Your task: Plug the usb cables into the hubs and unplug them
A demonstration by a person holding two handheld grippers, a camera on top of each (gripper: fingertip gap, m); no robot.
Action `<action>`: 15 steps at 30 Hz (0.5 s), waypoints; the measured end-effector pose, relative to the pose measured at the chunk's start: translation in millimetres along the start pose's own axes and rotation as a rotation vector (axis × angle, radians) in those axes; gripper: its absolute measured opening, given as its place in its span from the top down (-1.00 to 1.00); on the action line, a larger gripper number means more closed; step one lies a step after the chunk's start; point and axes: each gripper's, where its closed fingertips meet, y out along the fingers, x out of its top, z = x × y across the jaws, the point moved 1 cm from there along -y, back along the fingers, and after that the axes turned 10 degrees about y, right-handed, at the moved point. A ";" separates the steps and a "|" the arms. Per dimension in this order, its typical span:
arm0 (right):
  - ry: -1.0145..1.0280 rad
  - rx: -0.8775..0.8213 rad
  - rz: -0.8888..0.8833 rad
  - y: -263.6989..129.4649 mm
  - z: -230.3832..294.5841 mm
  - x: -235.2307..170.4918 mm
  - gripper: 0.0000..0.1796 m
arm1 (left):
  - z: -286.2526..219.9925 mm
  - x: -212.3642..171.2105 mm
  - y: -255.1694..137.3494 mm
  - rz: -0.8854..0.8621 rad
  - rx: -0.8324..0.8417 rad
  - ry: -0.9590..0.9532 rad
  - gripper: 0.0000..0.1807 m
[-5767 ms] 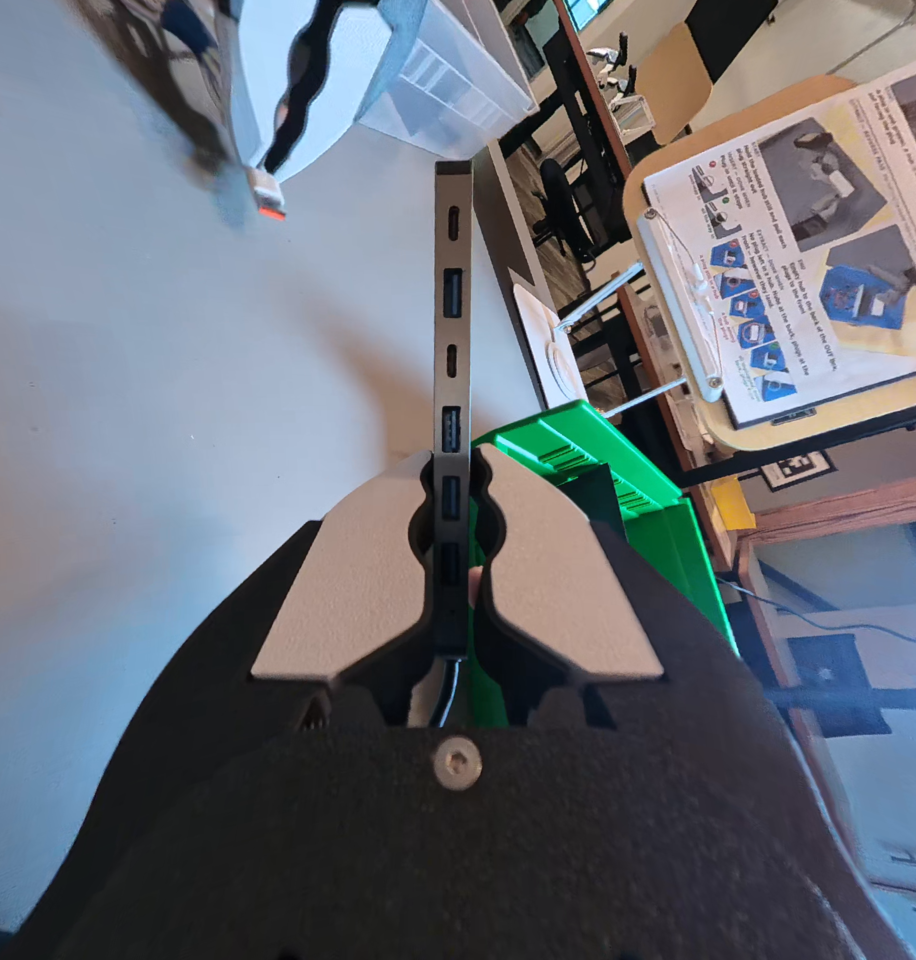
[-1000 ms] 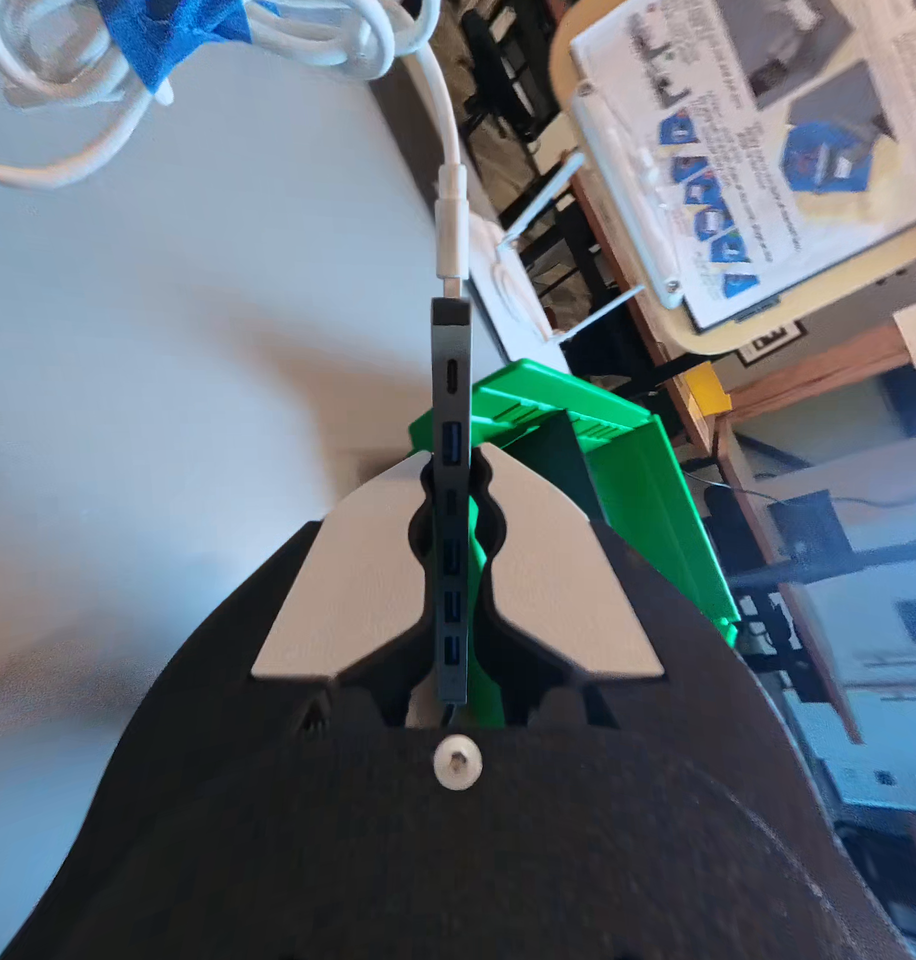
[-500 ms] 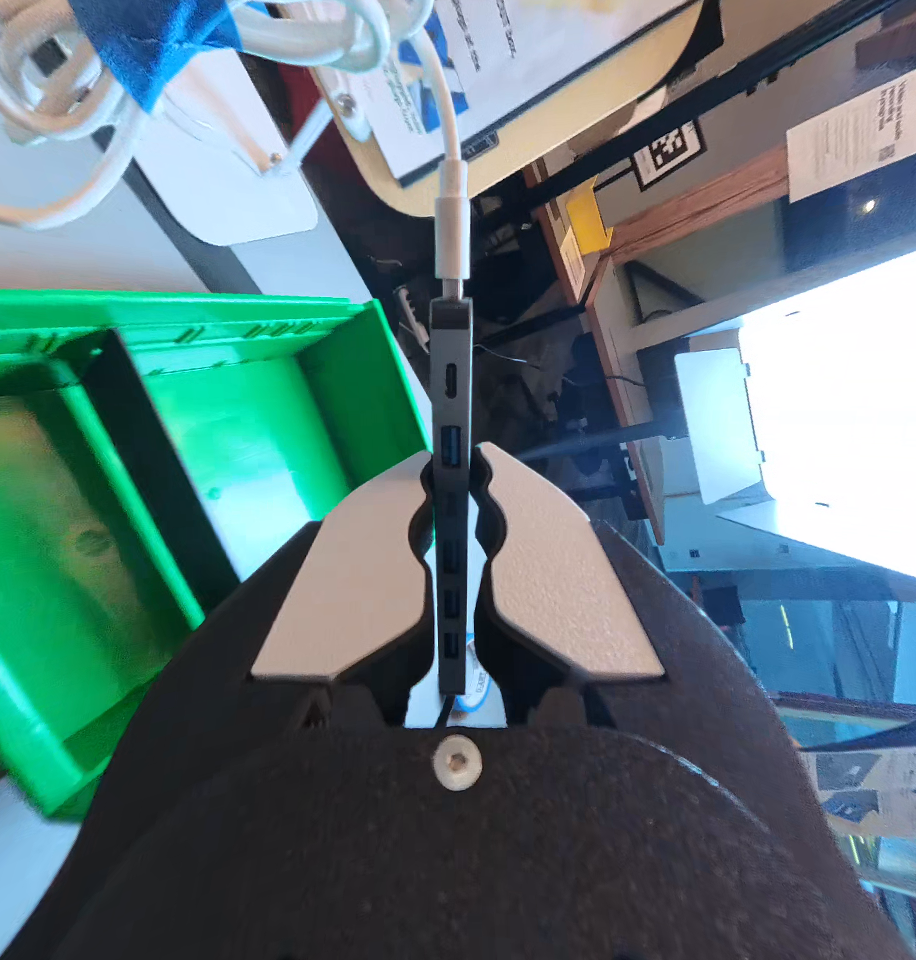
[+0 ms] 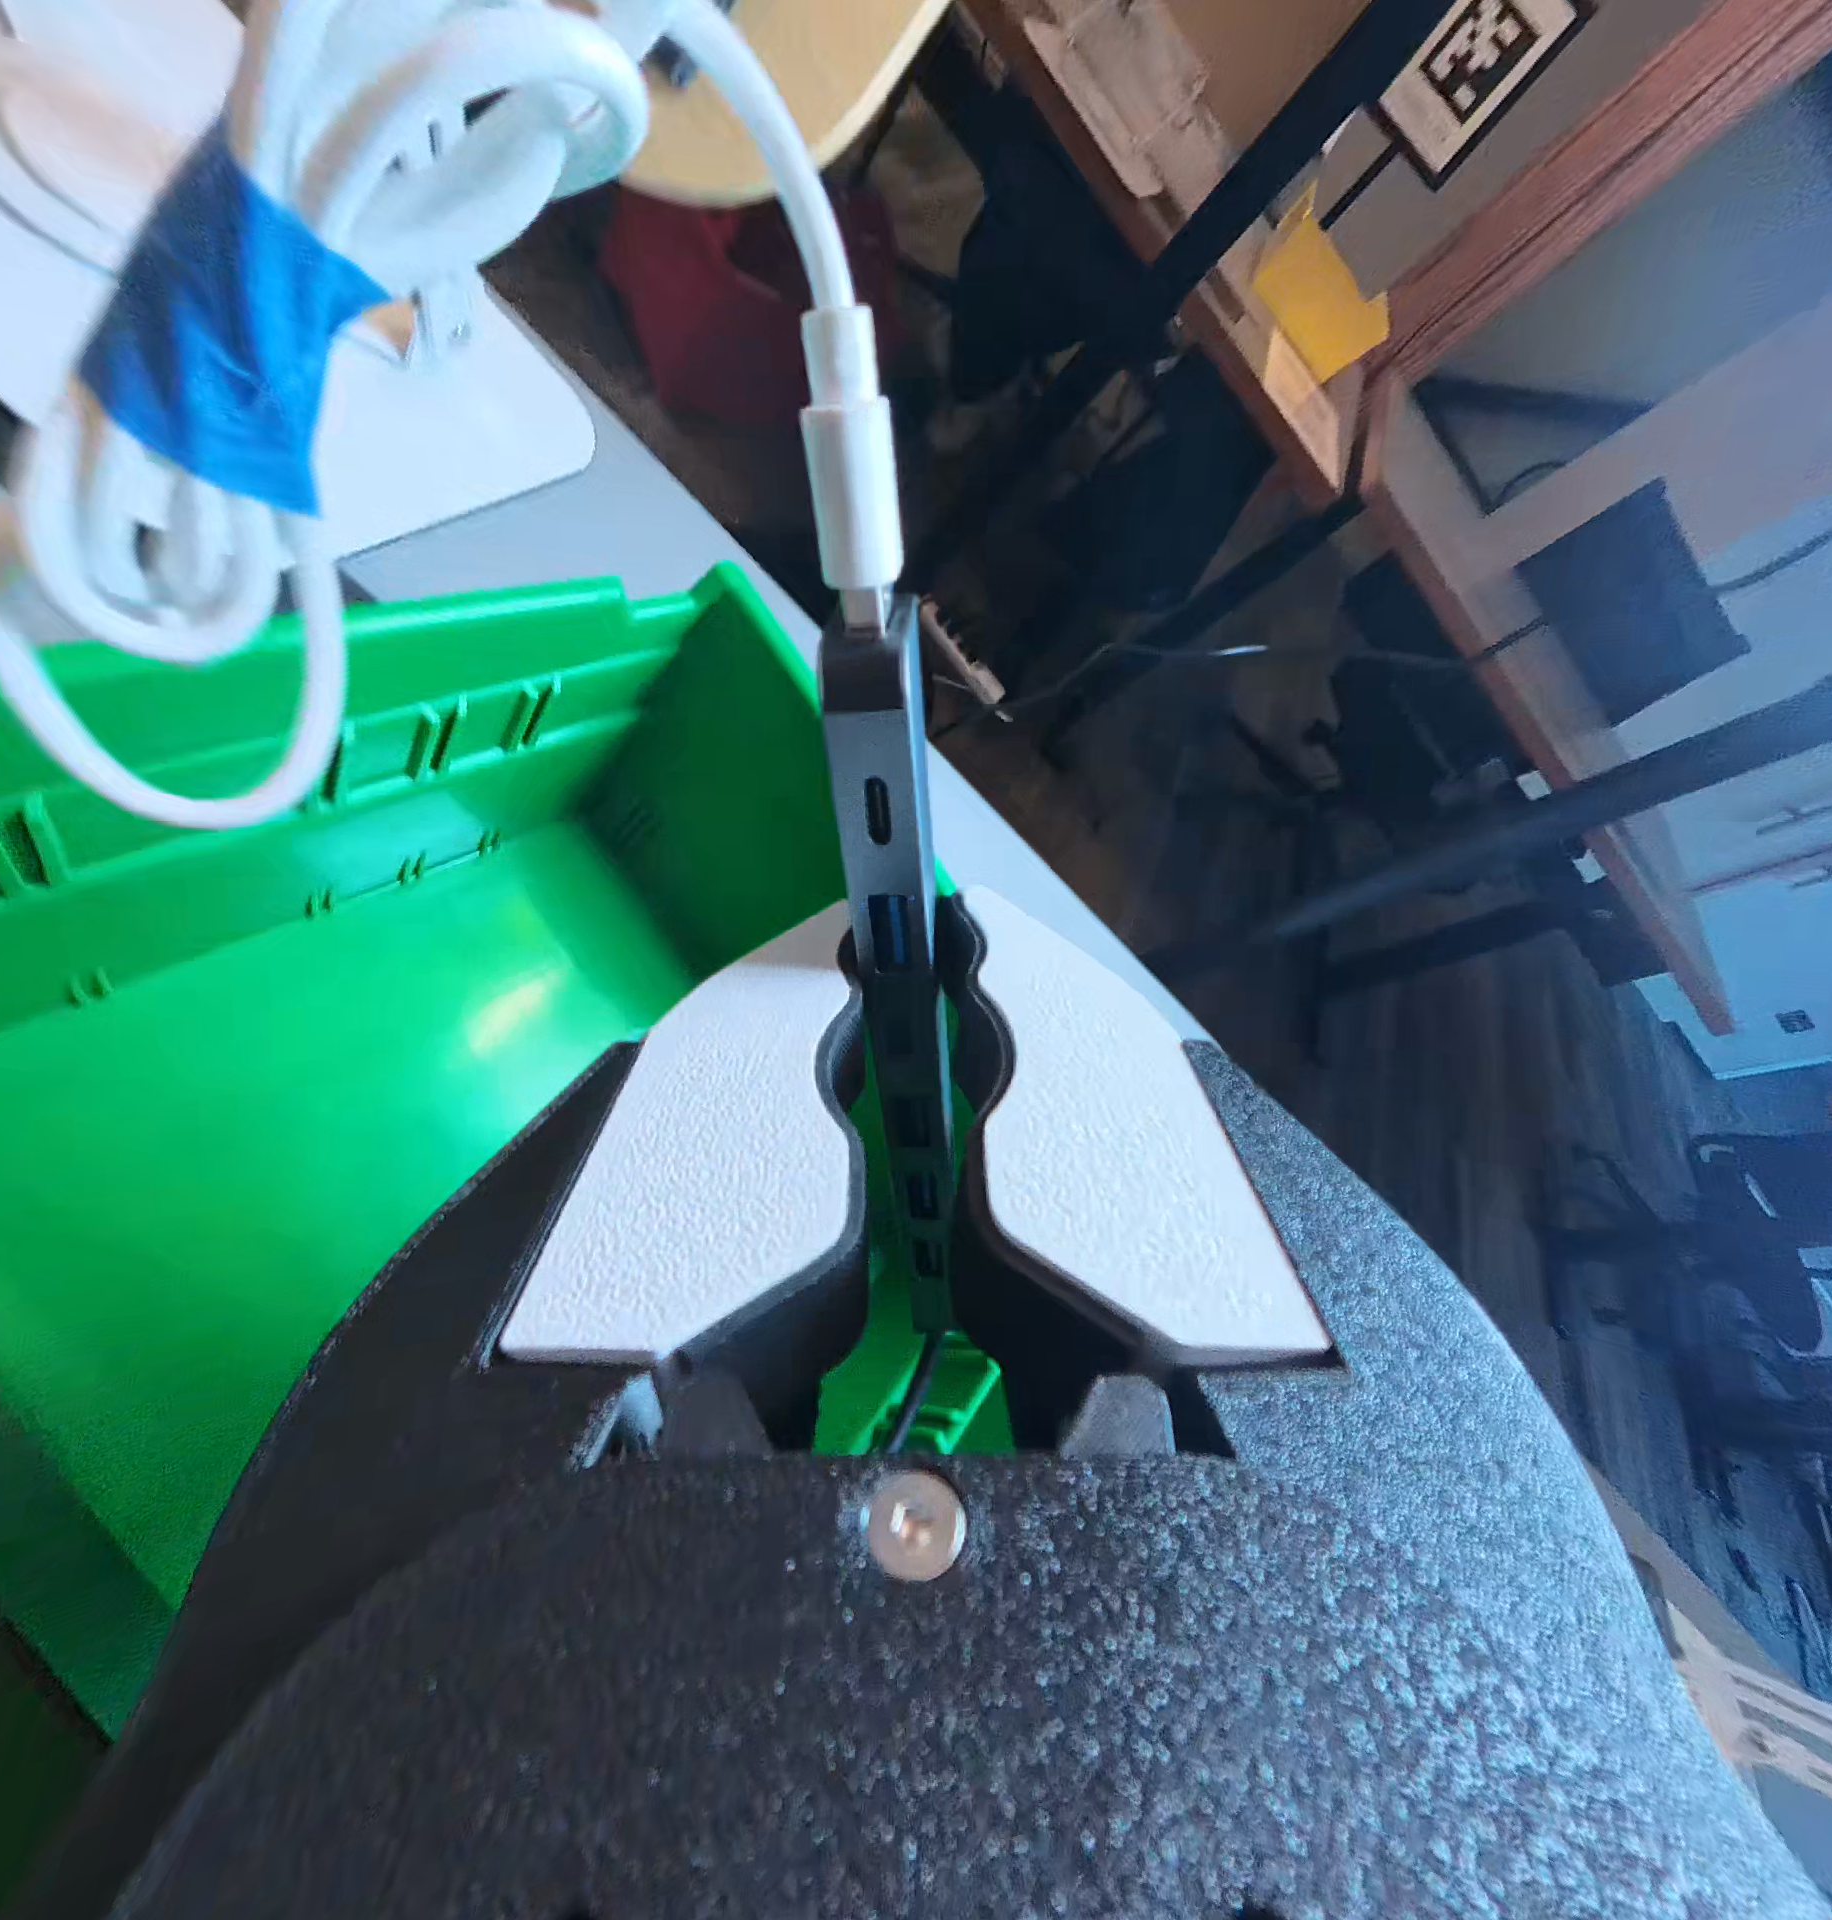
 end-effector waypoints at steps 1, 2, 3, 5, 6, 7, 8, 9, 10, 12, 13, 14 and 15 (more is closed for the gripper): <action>0.001 0.005 0.006 -0.7 -0.2 -4.5 0.87 | -0.6 -0.3 0.8 0.005 0.000 0.006 1.00; 0.004 0.005 -0.006 -3.2 -1.2 -5.4 0.87 | 0.4 -1.4 1.2 0.014 0.008 0.007 1.00; 0.013 0.006 -0.032 -7.4 -2.3 -2.8 0.87 | 1.9 -2.4 1.2 0.021 0.017 0.004 1.00; 0.026 0.006 -0.137 -23.2 -3.7 14.1 0.87 | 7.8 -2.2 -1.1 0.016 0.046 -0.018 0.99; 0.035 0.009 -0.214 -36.5 -2.9 28.2 0.87 | 13.2 -1.7 -3.6 0.014 0.070 -0.036 0.92; 0.053 0.008 -0.291 -53.1 -1.4 44.1 0.87 | 20.4 -1.1 -7.5 0.014 0.100 -0.053 0.88; 0.071 0.028 -0.369 -73.0 3.8 60.4 0.87 | 30.5 -0.3 -13.8 0.013 0.144 -0.066 0.85; 0.088 0.055 -0.439 -94.7 11.4 75.1 0.87 | 43.6 1.3 -22.9 0.009 0.200 -0.074 0.81; 0.099 0.077 -0.500 -116.7 20.0 87.0 0.87 | 59.6 2.8 -35.6 0.010 0.266 -0.074 0.79; 0.099 0.151 -0.532 -152.3 45.3 96.2 0.88 | 98.2 3.2 -70.7 0.043 0.418 -0.060 0.79; 0.096 0.191 -0.524 -166.7 59.8 95.0 0.87 | 116.6 0.8 -89.8 0.077 0.471 -0.056 0.79; 0.086 0.226 -0.528 -180.2 74.4 92.3 0.87 | 131.9 -4.2 -106.7 0.124 0.492 -0.064 0.79; 0.081 0.254 -0.524 -191.0 87.9 86.9 0.87 | 144.0 -12.0 -120.4 0.186 0.481 -0.078 0.79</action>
